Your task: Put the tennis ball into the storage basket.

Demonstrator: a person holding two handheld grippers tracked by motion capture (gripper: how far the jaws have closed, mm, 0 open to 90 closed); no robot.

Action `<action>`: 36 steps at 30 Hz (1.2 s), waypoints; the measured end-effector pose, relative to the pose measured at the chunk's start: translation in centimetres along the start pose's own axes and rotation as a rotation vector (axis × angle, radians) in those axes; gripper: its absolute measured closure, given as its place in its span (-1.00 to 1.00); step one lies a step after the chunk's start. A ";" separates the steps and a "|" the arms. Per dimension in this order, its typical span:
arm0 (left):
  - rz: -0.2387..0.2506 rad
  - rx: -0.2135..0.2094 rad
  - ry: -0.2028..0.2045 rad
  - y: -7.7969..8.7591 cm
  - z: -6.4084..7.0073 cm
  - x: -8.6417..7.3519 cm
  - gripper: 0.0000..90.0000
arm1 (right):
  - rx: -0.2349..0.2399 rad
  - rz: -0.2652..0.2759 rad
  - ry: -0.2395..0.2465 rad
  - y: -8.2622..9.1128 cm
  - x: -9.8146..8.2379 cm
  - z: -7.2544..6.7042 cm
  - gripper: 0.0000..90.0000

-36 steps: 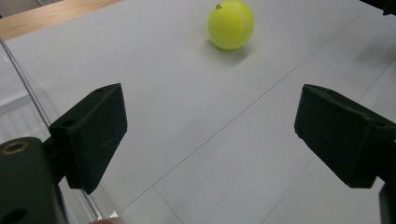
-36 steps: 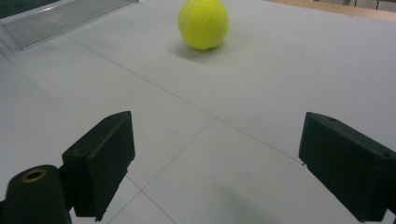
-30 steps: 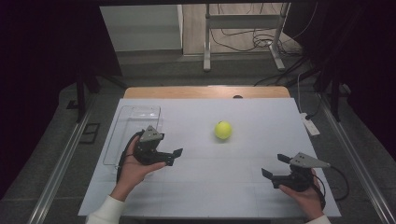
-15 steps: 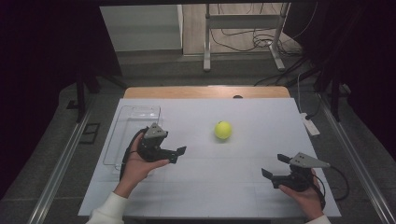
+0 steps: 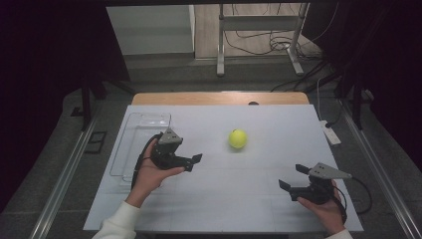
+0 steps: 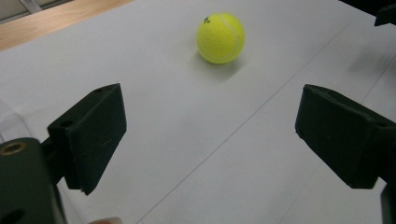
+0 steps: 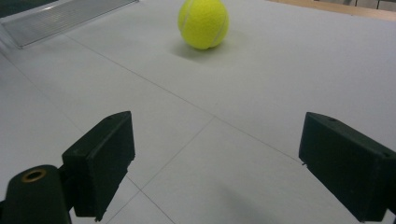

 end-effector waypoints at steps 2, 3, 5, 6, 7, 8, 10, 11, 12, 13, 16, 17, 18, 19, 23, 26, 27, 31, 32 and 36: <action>0.001 -0.002 -0.003 -0.1 0.1 0.2 -0.78 | -0.001 0.000 -0.001 0.0 0.0 0.0 -0.75; 0.001 -0.003 -0.005 -0.1 0.1 0.2 -0.78 | -0.002 -0.002 -0.001 0.0 0.0 0.0 -0.75; 0.000 -0.006 -0.011 -0.3 0.2 0.4 -0.78 | -0.005 -0.006 -0.001 -0.1 -0.1 0.0 -0.75; 0.000 -0.007 -0.011 -0.4 0.3 0.4 -0.78 | -0.006 -0.008 0.000 -0.1 -0.1 0.0 -0.75; 0.002 -0.009 -0.012 -0.5 0.3 0.5 -0.78 | -0.007 -0.009 0.001 -0.1 -0.1 0.0 -0.75; 0.001 -0.009 -0.012 -0.6 0.3 0.6 -0.78 | -0.008 -0.011 0.001 -0.1 -0.1 0.0 -0.75; 0.000 -0.012 -0.013 -0.8 0.3 0.7 -0.78 | -0.008 -0.012 0.000 -0.2 -0.2 0.1 -0.75; -0.003 -0.010 -0.015 -0.8 0.3 0.8 -0.78 | -0.008 -0.012 0.000 -0.2 -0.2 0.1 -0.75; -0.003 -0.013 -0.013 -0.9 0.3 0.8 -0.78 | -0.008 -0.012 -0.001 -0.1 -0.2 0.1 -0.75; -0.004 -0.011 -0.012 -1.0 0.3 0.8 -0.78 | -0.007 -0.011 -0.001 -0.1 -0.2 0.1 -0.75; -0.008 -0.014 -0.015 -1.2 0.4 0.9 -0.78 | -0.005 -0.006 -0.004 -0.1 -0.1 0.1 -0.75; -0.007 -0.018 -0.013 -1.4 0.5 1.0 -0.78 | -0.004 -0.005 -0.003 -0.1 -0.1 0.1 -0.75; -0.008 -0.020 -0.014 -1.4 0.6 1.0 -0.78 | -0.004 -0.005 -0.003 -0.1 -0.1 0.1 -0.75; -0.009 -0.022 -0.015 -1.5 0.6 1.0 -0.78 | -0.004 -0.005 -0.003 -0.1 -0.1 0.1 -0.75; -0.011 -0.024 -0.016 -1.8 0.6 1.1 -0.78 | -0.005 -0.007 -0.003 -0.1 -0.2 0.1 -0.75; -0.013 -0.025 -0.016 -2.0 0.6 1.2 -0.78 | -0.006 -0.007 -0.003 -0.1 -0.2 0.1 -0.75; -0.012 -0.026 -0.015 -2.1 0.5 1.2 -0.78 | -0.006 -0.007 -0.003 -0.1 -0.2 0.1 -0.75; -0.016 -0.028 -0.017 -2.4 0.6 1.3 -0.78 | -0.005 -0.009 -0.006 -0.1 -0.2 0.1 -0.75; -0.016 -0.029 -0.018 -2.4 0.6 1.3 -0.78 | -0.006 -0.009 -0.006 -0.1 -0.2 0.1 -0.75; -0.021 -0.033 -0.026 -2.7 0.8 1.4 -0.78 | -0.006 -0.011 -0.006 -0.2 -0.3 0.1 -0.75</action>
Point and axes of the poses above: each handheld gripper's, and its own axes: y roughly backward along the jaws, x roughly out of its top, z roughly to its right, the point moved 10 cm from there along -y, roughly forward along the jaws, and after that the axes turned 1 degree about -y, right-handed, at the moved point
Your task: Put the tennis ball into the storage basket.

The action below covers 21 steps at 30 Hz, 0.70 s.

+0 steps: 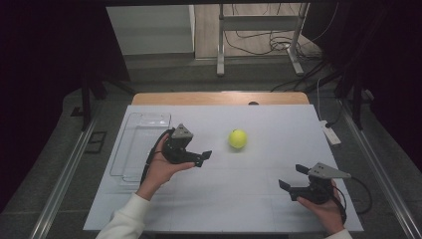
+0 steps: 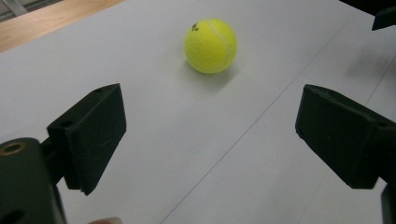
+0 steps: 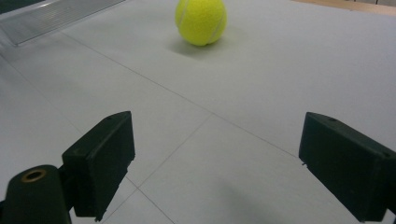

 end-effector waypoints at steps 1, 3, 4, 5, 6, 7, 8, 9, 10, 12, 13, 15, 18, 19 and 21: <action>0.000 0.000 0.001 -0.1 0.0 0.0 -0.78 | 0.000 -0.001 0.000 0.0 0.0 0.0 -0.75; 0.000 -0.003 0.002 -0.3 0.0 0.1 -0.78 | 0.000 -0.001 -0.001 0.0 0.0 0.0 -0.75; -0.002 -0.001 0.000 -0.4 0.0 0.2 -0.78 | 0.000 -0.001 -0.002 0.0 0.0 0.0 -0.75; -0.003 -0.003 0.002 -0.5 0.1 0.3 -0.78 | 0.001 0.000 -0.002 0.0 0.0 0.0 -0.75; -0.003 -0.004 0.000 -0.6 0.1 0.4 -0.78 | 0.002 0.001 -0.001 0.0 0.0 0.0 -0.75; -0.004 -0.006 -0.003 -0.8 0.2 0.5 -0.78 | 0.003 0.001 -0.002 0.0 0.0 0.0 -0.75; -0.005 -0.007 -0.004 -0.9 0.2 0.5 -0.78 | 0.004 0.002 -0.002 0.0 0.0 0.0 -0.75; -0.005 -0.010 -0.003 -1.0 0.3 0.6 -0.78 | 0.005 0.002 -0.003 0.0 0.0 0.0 -0.75; -0.004 -0.013 -0.003 -1.1 0.4 0.8 -0.79 | 0.005 0.002 -0.005 0.0 0.0 0.0 -0.75; -0.006 -0.016 -0.010 -1.3 0.4 1.0 -0.79 | 0.006 0.002 -0.004 0.0 0.0 0.0 -0.75; -0.005 -0.017 -0.010 -1.4 0.5 1.1 -0.79 | 0.006 0.002 -0.004 0.0 0.0 0.0 -0.75; -0.006 -0.021 -0.011 -1.6 0.6 1.3 -0.78 | 0.006 0.004 -0.003 0.0 0.1 0.0 -0.75; -0.009 -0.023 -0.015 -1.7 0.6 1.4 -0.78 | 0.005 0.004 -0.004 0.0 0.0 0.0 -0.75; -0.010 -0.023 -0.017 -1.8 0.6 1.5 -0.78 | 0.004 0.004 -0.004 0.0 0.0 0.0 -0.75; -0.009 -0.024 -0.014 -1.9 0.6 1.6 -0.78 | 0.004 0.003 -0.003 0.0 0.0 0.0 -0.75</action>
Point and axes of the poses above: each handheld gripper's, and its own axes: y roughly backward along the jaws, x roughly out of its top, z roughly to its right, the point moved 10 cm from there along -y, roughly forward along the jaws, and after that the axes turned 1 degree about -y, right-handed, at the moved point
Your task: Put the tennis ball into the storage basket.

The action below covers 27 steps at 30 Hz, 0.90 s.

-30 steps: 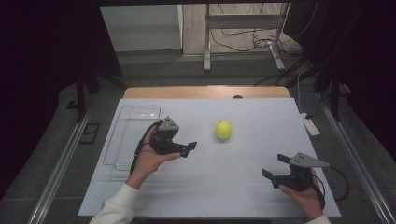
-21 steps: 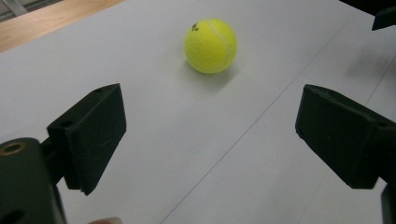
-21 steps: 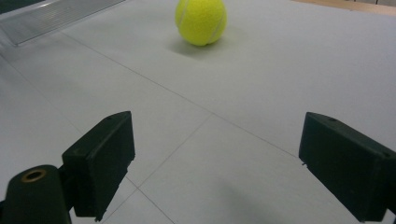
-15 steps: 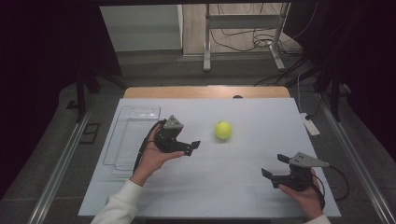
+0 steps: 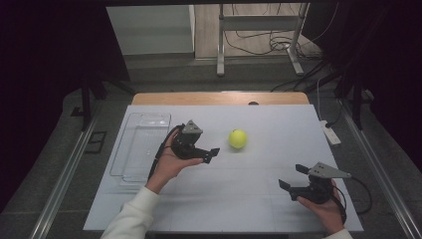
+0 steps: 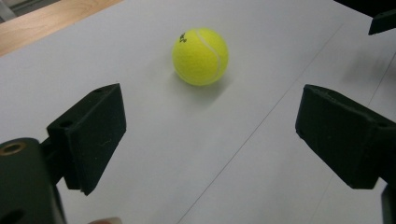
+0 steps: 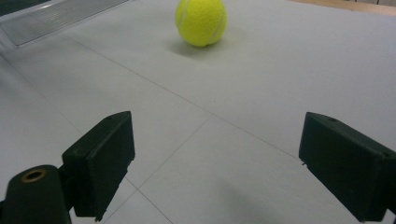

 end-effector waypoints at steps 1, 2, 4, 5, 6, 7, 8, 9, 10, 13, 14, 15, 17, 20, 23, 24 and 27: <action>0.000 -0.001 0.000 0.0 0.0 0.0 -0.78 | 0.000 0.000 0.000 0.0 0.0 0.0 -0.75; 0.001 -0.002 -0.002 -0.1 0.0 0.1 -0.78 | 0.000 -0.001 0.000 0.0 0.0 0.0 -0.75; 0.000 -0.002 -0.003 -0.1 0.1 0.2 -0.78 | -0.001 -0.001 0.000 0.0 0.0 0.0 -0.75; -0.002 -0.002 -0.005 -0.2 0.0 0.2 -0.78 | -0.001 -0.001 0.000 0.0 0.0 0.0 -0.75; -0.004 -0.002 -0.003 -0.3 0.1 0.2 -0.78 | -0.002 -0.001 0.000 0.0 0.0 0.0 -0.75; -0.004 -0.003 -0.003 -0.4 0.1 0.2 -0.78 | -0.003 -0.002 0.000 0.0 0.0 0.0 -0.75; -0.006 -0.003 -0.001 -0.4 0.1 0.2 -0.78 | -0.003 -0.002 0.000 0.0 0.0 0.0 -0.75; -0.006 -0.004 -0.002 -0.5 0.1 0.3 -0.78 | -0.003 -0.001 0.001 0.0 0.0 0.0 -0.75; -0.007 -0.005 -0.005 -0.5 0.1 0.3 -0.78 | -0.003 -0.001 0.001 0.0 0.0 0.0 -0.75; -0.009 -0.006 -0.004 -0.7 0.1 0.4 -0.78 | -0.004 -0.002 0.000 0.0 0.0 0.0 -0.75; -0.011 -0.005 -0.005 -0.8 0.0 0.4 -0.78 | -0.004 -0.002 0.000 0.0 0.0 0.0 -0.75; -0.012 -0.005 -0.006 -0.9 0.0 0.5 -0.78 | -0.004 -0.002 0.001 0.0 0.0 0.0 -0.75; -0.013 -0.005 -0.005 -0.9 0.0 0.6 -0.78 | -0.004 -0.002 0.000 0.0 0.0 0.0 -0.75; -0.017 -0.005 -0.007 -1.2 0.1 0.8 -0.78 | -0.004 -0.002 0.000 0.0 0.0 0.0 -0.75; -0.019 -0.007 -0.014 -1.3 0.2 1.0 -0.78 | -0.004 -0.002 0.001 0.0 0.0 0.0 -0.75; -0.019 -0.008 -0.016 -1.4 0.3 1.0 -0.78 | -0.004 -0.002 0.001 0.0 0.0 0.0 -0.75; -0.023 -0.009 -0.023 -1.6 0.4 1.3 -0.78 | -0.003 -0.002 0.001 0.0 0.0 0.0 -0.75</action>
Point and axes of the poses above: each handheld gripper's, and its own axes: y roughly backward along the jaws, x roughly out of its top, z roughly to its right, the point moved 10 cm from there along -y, roughly forward along the jaws, and after that the axes turned 1 degree about -y, right-handed, at the moved point
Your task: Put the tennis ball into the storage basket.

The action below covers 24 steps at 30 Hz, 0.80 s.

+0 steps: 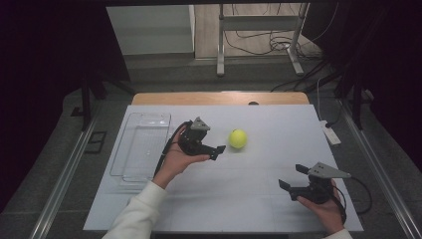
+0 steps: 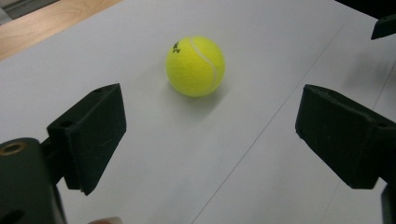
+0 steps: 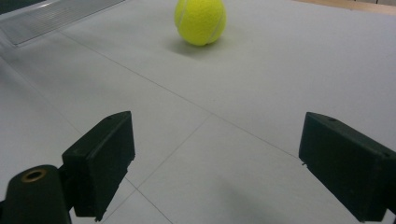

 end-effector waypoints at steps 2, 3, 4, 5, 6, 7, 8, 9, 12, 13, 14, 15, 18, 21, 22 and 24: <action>-0.005 -0.002 -0.002 -0.2 0.1 0.1 -0.78 | 0.000 0.000 0.000 0.0 0.0 0.0 -0.75; -0.004 -0.003 -0.002 -0.3 0.1 0.1 -0.78 | 0.000 0.000 0.000 0.0 0.0 0.0 -0.75; -0.006 -0.005 -0.005 -0.5 0.2 0.2 -0.78 | -0.001 0.001 -0.001 0.0 0.0 0.0 -0.75; -0.007 -0.007 -0.005 -0.6 0.2 0.2 -0.78 | -0.001 0.001 -0.001 0.0 0.0 0.0 -0.75; -0.009 -0.009 -0.007 -0.7 0.3 0.2 -0.78 | 0.000 0.000 -0.001 0.0 0.0 0.0 -0.75; -0.009 -0.009 -0.007 -0.7 0.3 0.2 -0.78 | 0.000 0.000 -0.001 0.0 0.0 0.0 -0.75; -0.008 -0.011 -0.007 -0.8 0.3 0.3 -0.78 | 0.000 0.000 -0.002 0.0 0.0 0.0 -0.75; -0.008 -0.013 -0.007 -0.9 0.4 0.3 -0.78 | 0.001 0.000 -0.002 0.0 0.0 0.0 -0.75; -0.015 -0.015 -0.009 -1.3 0.4 0.5 -0.78 | 0.000 -0.002 -0.002 0.0 0.0 0.0 -0.75; -0.018 -0.015 -0.010 -1.4 0.4 0.5 -0.78 | 0.000 -0.002 -0.002 0.0 -0.1 0.0 -0.75; -0.017 -0.016 -0.010 -1.5 0.4 0.6 -0.78 | 0.000 -0.001 -0.003 0.0 0.0 0.0 -0.75; -0.017 -0.014 -0.011 -1.5 0.4 0.7 -0.78 | 0.000 -0.001 -0.003 0.0 0.0 0.1 -0.75; -0.018 -0.014 -0.010 -1.6 0.4 0.8 -0.78 | 0.000 -0.002 -0.003 0.0 -0.1 0.1 -0.75; -0.018 -0.013 -0.010 -1.7 0.4 1.0 -0.79 | 0.000 -0.002 -0.002 0.0 -0.1 0.1 -0.75; -0.018 -0.013 -0.010 -1.7 0.4 1.1 -0.79 | 0.000 -0.001 -0.003 0.0 -0.1 0.1 -0.75; -0.022 -0.013 -0.012 -1.8 0.3 1.2 -0.79 | 0.000 -0.001 -0.003 0.0 -0.1 0.1 -0.75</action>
Point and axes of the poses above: each handheld gripper's, and its own axes: y roughly backward along the jaws, x roughly out of its top, z roughly to its right, the point moved 10 cm from there along -y, roughly forward along the jaws, and after that the axes turned 1 degree about -y, right-handed, at the moved point
